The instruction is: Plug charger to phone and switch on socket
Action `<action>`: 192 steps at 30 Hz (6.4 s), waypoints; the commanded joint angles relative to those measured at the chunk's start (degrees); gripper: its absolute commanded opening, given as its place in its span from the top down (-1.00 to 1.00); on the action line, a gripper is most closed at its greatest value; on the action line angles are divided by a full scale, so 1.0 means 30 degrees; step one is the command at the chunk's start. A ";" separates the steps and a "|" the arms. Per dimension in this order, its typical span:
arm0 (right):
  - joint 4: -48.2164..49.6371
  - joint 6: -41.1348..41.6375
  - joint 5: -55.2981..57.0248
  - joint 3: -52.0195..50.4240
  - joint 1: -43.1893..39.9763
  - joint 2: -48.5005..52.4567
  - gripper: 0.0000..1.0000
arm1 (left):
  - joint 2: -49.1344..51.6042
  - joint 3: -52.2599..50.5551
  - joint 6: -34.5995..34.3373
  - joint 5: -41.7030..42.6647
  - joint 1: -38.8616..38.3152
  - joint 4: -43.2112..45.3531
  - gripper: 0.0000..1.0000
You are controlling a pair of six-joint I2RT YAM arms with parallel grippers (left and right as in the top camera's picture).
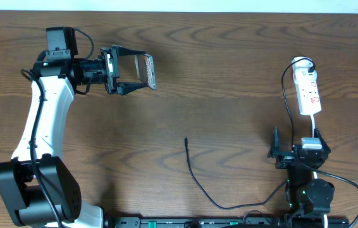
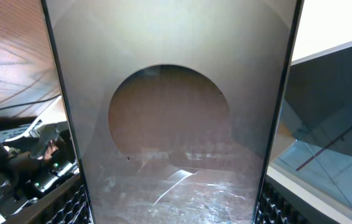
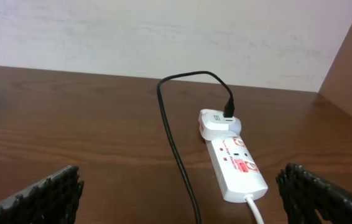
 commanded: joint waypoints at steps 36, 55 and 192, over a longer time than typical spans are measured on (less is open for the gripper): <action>0.1268 1.3325 -0.7300 0.8925 -0.0138 1.1140 -0.98 | -0.0495 0.0517 0.0772 -1.2553 0.0058 -0.2025 0.85; 1.2145 2.2549 -2.2637 1.8739 0.4371 3.4614 -0.99 | -0.0495 0.0510 -0.1042 -2.0451 -0.1603 -0.4211 0.85; 1.2961 3.3667 -1.3967 1.8724 0.7031 3.5794 0.97 | -0.0495 0.0503 0.9435 -1.2553 -0.0969 -0.0459 -0.81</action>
